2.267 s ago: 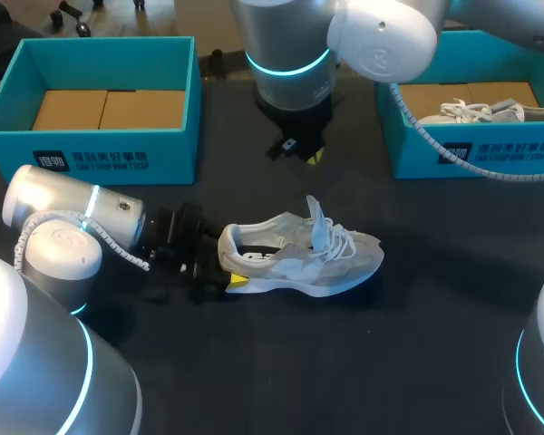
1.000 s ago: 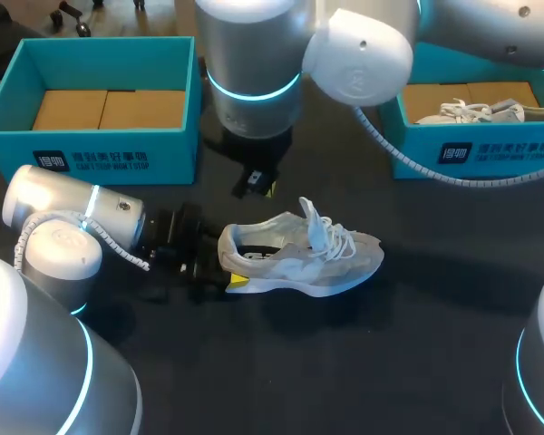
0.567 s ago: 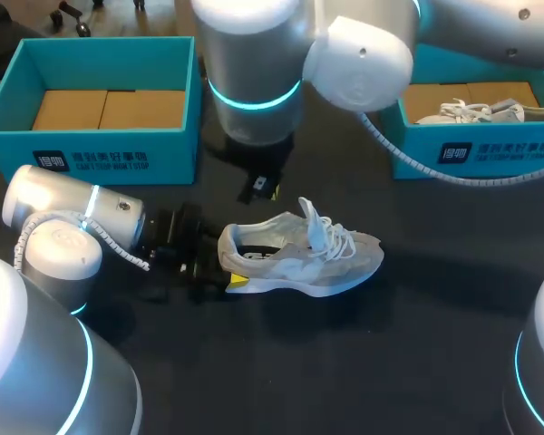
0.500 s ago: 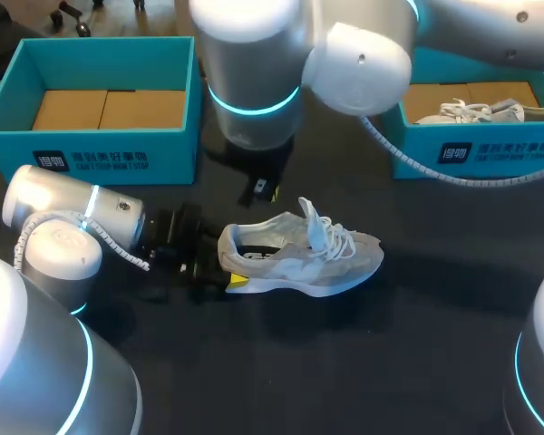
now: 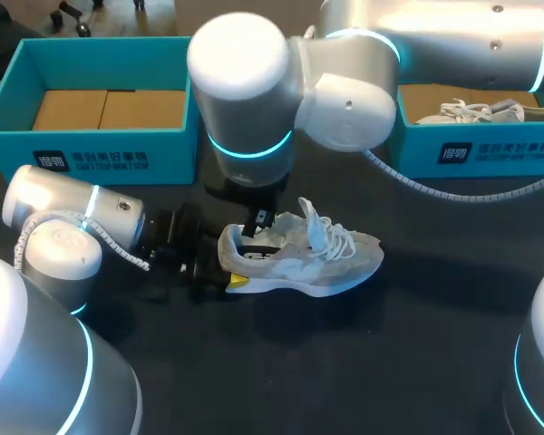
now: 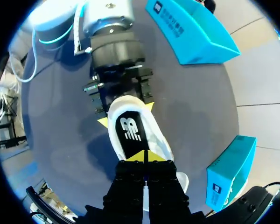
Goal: Take the shoe out of the shoebox, open the shoe tongue, remove and reinsert the insole, then place the shoe into the shoebox
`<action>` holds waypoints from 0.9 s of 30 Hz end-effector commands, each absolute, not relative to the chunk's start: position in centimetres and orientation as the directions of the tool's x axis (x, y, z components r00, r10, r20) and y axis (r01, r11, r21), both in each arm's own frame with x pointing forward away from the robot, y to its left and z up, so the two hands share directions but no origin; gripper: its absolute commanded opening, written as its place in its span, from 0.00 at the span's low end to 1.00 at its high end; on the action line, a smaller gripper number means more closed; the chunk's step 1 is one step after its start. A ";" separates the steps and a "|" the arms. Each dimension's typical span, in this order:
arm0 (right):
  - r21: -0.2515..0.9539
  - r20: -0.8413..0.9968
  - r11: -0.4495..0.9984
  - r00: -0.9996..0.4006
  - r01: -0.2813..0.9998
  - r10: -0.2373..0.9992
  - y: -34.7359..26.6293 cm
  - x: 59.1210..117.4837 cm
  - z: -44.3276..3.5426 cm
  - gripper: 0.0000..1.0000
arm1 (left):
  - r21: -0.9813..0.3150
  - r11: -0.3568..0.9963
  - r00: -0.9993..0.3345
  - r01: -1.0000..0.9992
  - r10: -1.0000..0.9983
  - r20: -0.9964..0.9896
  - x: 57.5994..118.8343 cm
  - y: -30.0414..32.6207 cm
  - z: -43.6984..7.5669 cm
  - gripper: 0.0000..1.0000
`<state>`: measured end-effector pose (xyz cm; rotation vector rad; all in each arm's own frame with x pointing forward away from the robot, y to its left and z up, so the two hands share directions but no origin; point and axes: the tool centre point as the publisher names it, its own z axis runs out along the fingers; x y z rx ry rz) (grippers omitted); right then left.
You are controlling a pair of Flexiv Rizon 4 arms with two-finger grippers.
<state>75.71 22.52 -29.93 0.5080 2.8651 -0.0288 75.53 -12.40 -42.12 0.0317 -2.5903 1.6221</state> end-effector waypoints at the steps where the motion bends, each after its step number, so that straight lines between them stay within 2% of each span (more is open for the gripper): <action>1: 0.016 -0.200 0.947 -0.927 0.320 0.316 22.4 76.2 -31.1 0.00 | -0.896 0.440 -0.996 -0.064 0.028 0.084 75.6 -12.4 -42.1 0.00; 27: -0.026 -0.057 0.981 -0.980 0.192 0.191 19.2 77.2 -35.8 0.00 | -0.896 0.440 -0.996 -0.064 0.028 0.084 75.6 -12.4 -42.1 0.00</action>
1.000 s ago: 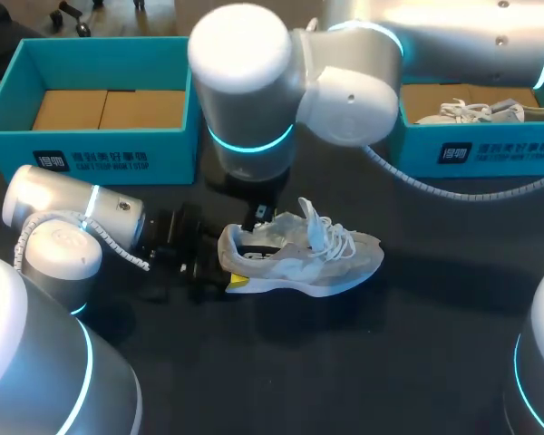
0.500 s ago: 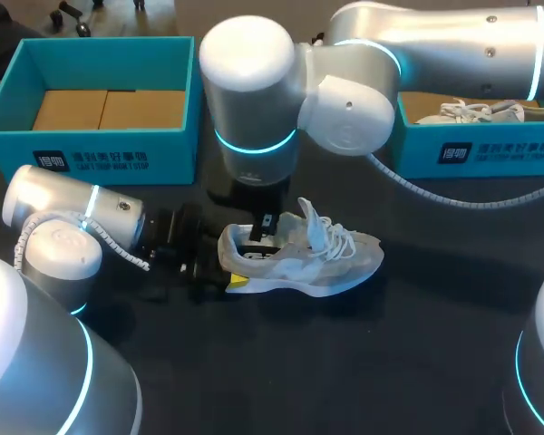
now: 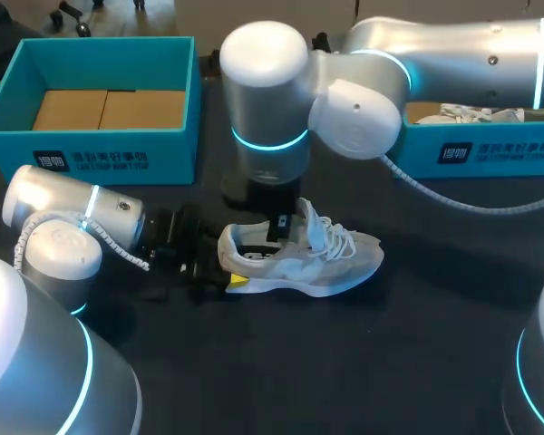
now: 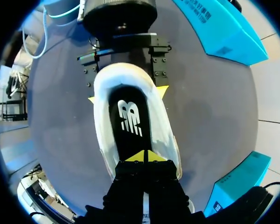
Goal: Take the shoe out of the shoebox, open the shoe tongue, remove and reinsert the insole, then place the shoe into the shoebox
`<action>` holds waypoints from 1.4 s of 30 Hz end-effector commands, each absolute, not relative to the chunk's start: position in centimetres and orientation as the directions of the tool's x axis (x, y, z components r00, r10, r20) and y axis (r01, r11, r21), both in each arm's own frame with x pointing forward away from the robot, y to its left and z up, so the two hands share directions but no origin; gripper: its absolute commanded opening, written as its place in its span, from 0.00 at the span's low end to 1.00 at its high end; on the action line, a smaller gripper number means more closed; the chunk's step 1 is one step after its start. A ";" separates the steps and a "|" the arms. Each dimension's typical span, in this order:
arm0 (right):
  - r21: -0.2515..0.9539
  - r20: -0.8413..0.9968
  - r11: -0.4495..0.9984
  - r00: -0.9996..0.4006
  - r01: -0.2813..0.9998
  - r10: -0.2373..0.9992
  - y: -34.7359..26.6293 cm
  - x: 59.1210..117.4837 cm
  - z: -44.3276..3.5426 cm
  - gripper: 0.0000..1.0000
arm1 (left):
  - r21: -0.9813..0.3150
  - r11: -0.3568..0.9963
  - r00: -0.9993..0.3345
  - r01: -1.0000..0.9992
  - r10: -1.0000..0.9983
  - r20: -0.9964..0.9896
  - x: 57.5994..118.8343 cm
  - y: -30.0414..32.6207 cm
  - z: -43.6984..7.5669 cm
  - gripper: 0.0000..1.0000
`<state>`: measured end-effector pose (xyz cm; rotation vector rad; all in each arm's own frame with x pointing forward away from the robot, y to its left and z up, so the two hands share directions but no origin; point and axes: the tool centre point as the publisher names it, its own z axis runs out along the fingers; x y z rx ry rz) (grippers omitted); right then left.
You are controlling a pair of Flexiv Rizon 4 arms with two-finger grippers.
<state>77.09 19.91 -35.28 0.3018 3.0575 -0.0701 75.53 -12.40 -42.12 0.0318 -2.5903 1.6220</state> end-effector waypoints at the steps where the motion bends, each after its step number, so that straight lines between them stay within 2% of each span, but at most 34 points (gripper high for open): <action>1: -0.026 -0.053 0.981 -0.980 0.192 0.191 19.1 77.1 -35.9 0.00 | -0.896 0.440 -0.996 -0.064 0.028 0.084 75.6 -12.4 -42.1 0.00; 13: -0.043 0.002 0.984 -0.985 0.170 0.171 18.8 74.4 -35.7 0.00 | -0.896 0.440 -0.996 -0.064 0.028 0.084 75.6 -12.4 -42.1 0.00; 42: 0.022 0.002 0.996 -0.996 0.085 0.085 19.2 76.6 -38.6 0.00 | -0.896 0.440 -0.996 -0.064 0.028 0.084 75.6 -12.4 -42.1 0.00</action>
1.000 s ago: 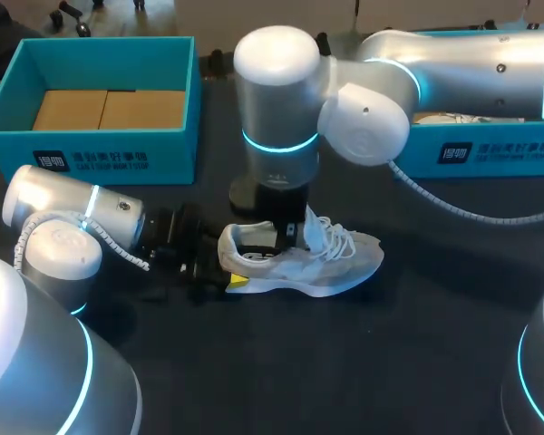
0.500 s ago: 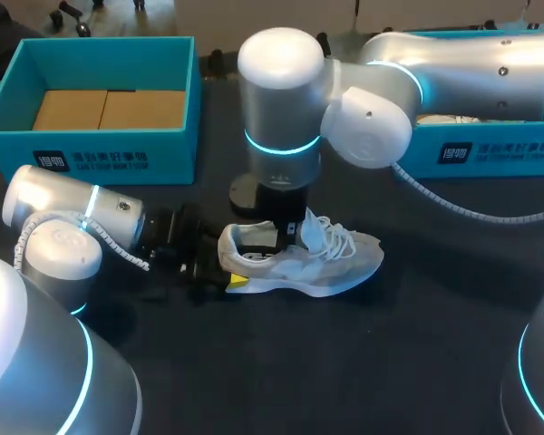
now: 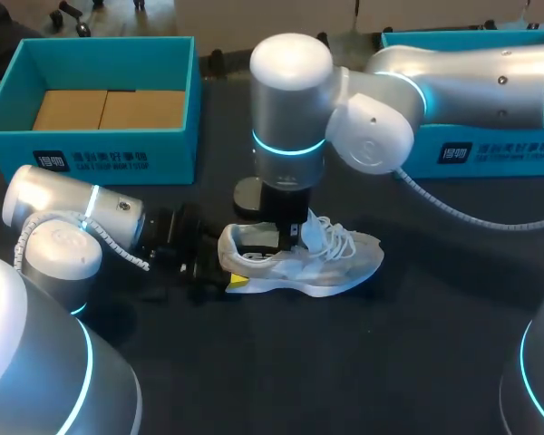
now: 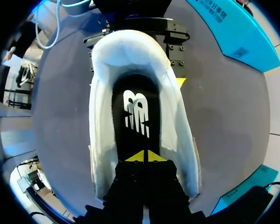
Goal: Take the shoe out of the shoebox, open the shoe tongue, remove and reinsert the insole, then place the shoe into the shoebox
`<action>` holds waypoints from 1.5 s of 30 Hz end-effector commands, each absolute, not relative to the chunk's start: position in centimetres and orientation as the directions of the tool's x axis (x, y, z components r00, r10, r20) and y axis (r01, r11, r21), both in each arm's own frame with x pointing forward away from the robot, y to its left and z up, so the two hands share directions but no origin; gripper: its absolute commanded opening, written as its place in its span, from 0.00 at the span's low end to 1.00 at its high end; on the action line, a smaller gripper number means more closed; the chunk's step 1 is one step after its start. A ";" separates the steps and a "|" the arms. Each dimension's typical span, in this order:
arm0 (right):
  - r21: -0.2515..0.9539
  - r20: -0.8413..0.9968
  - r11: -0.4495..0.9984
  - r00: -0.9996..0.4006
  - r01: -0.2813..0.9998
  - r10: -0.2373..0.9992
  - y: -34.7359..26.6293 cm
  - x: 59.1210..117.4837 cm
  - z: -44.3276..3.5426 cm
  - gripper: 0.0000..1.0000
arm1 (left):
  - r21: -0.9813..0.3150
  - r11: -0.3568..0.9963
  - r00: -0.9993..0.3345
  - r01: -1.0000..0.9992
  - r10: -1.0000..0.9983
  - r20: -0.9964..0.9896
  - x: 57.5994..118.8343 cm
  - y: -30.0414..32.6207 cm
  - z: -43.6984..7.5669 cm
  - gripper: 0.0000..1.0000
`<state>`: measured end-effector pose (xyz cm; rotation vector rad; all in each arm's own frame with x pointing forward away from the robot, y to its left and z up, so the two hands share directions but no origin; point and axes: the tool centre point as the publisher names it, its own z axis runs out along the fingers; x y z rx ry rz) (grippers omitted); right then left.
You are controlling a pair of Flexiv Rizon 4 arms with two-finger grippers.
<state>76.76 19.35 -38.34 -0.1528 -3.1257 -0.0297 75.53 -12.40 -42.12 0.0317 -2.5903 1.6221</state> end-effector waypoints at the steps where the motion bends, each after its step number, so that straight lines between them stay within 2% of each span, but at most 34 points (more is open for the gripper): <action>1: 0.027 -0.004 0.996 -0.996 0.084 0.084 19.4 76.6 -38.7 0.00 | -0.896 0.440 -0.996 -0.064 0.028 0.084 75.6 -12.4 -42.1 0.00; 7: 0.044 -0.021 0.997 -0.997 0.070 0.071 19.6 76.8 -39.1 0.00 | -0.896 0.440 -0.996 -0.064 0.028 0.084 75.6 -12.4 -42.1 0.00; 10: 0.046 -0.020 0.997 -0.998 0.063 0.064 19.7 77.0 -39.2 0.18 | -0.896 0.440 -0.996 -0.064 0.028 0.084 75.6 -12.4 -42.1 0.00; 14: 0.044 -0.022 0.997 -0.998 0.057 0.058 19.7 77.4 -39.3 0.28 | -0.896 0.440 -0.996 -0.064 0.028 0.084 75.6 -12.4 -42.1 0.00; 20: 0.055 -0.025 0.998 -0.999 0.037 0.038 19.9 77.9 -39.8 0.26 | -0.896 0.440 -0.996 -0.064 0.028 0.084 75.6 -12.4 -42.1 0.00; 27: 0.081 -0.017 0.997 -1.000 0.013 0.014 20.4 78.4 -40.8 0.35 | -0.896 0.440 -0.996 -0.064 0.028 0.084 75.6 -12.4 -42.1 0.00; 33: 0.102 0.016 0.995 -1.000 0.008 0.007 21.0 77.9 -41.6 0.37 | -0.896 0.440 -0.996 -0.064 0.028 0.084 75.6 -12.4 -42.1 0.00; 39: 0.116 0.066 0.993 -0.998 0.006 -0.001 21.6 76.5 -42.5 0.31 | -0.896 0.440 -0.996 -0.064 0.028 0.084 75.6 -12.4 -42.1 0.00; 43: 0.113 0.115 0.994 -0.993 0.010 -0.003 21.7 75.3 -43.2 0.09 | -0.896 0.440 -0.996 -0.064 0.028 0.084 75.6 -12.4 -42.1 0.00; 44: 0.114 0.125 0.993 -0.992 0.015 0.000 21.6 75.1 -43.4 0.00 | -0.896 0.440 -0.996 -0.064 0.028 0.084 75.6 -12.4 -42.1 0.00; 45: 0.114 0.130 0.993 -0.992 0.017 0.002 21.6 74.8 -43.5 0.00 | -0.896 0.440 -0.996 -0.064 0.028 0.084 75.6 -12.4 -42.1 0.00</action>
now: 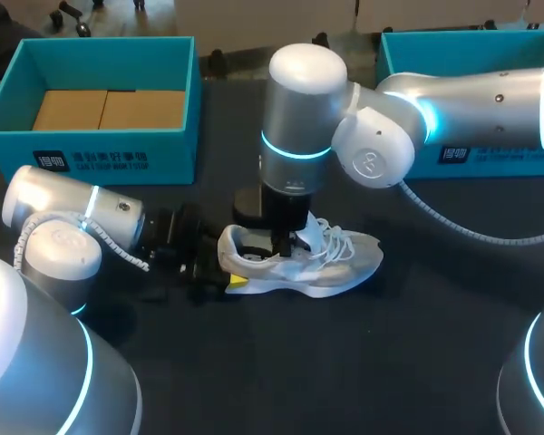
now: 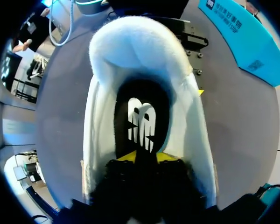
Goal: Take the shoe out of the shoebox, open the shoe tongue, remove and reinsert the insole, then place the shoe into the shoebox
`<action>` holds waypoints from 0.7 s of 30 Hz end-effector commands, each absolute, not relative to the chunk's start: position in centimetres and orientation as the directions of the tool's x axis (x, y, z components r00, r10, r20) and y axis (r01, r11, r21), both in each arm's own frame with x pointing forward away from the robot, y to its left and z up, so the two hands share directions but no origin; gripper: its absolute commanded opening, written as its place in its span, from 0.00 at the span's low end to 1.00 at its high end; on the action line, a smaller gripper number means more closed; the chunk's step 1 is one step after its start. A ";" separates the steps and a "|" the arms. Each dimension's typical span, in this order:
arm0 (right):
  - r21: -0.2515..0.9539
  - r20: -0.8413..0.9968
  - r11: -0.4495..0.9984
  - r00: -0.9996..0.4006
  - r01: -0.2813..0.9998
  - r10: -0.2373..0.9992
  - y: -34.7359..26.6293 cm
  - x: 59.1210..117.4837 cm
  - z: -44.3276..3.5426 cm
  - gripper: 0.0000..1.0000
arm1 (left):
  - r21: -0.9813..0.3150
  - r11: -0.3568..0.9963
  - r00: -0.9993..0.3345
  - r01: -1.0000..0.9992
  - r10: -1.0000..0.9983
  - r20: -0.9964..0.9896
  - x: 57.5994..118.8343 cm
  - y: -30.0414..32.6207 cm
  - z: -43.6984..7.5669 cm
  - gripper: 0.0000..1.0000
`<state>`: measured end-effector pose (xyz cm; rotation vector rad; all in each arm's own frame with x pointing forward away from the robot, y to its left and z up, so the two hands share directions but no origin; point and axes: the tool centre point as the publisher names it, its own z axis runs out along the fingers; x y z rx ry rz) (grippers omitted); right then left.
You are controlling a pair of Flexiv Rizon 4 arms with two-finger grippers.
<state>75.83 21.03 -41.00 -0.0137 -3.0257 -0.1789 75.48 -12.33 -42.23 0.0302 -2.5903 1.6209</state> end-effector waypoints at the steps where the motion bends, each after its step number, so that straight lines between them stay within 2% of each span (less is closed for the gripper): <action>1: 0.112 0.134 0.994 -0.991 0.020 0.005 21.5 74.6 -43.5 0.00 | -0.896 0.440 -0.996 -0.064 0.028 0.084 75.6 -12.4 -42.1 0.00; 9: 0.099 0.154 0.994 -0.988 0.047 0.031 20.4 73.9 -42.1 0.00 | -0.896 0.440 -0.996 -0.064 0.028 0.084 75.6 -12.4 -42.1 0.00; 15: 0.179 0.162 0.979 -0.984 0.099 0.070 19.1 73.9 -40.2 0.00 | -0.896 0.440 -0.996 -0.064 0.028 0.084 75.6 -12.4 -42.1 0.00; 21: 0.193 0.152 0.975 -0.985 0.107 0.078 18.3 74.3 -38.5 0.00 | -0.896 0.440 -0.996 -0.064 0.028 0.084 75.6 -12.4 -42.1 0.00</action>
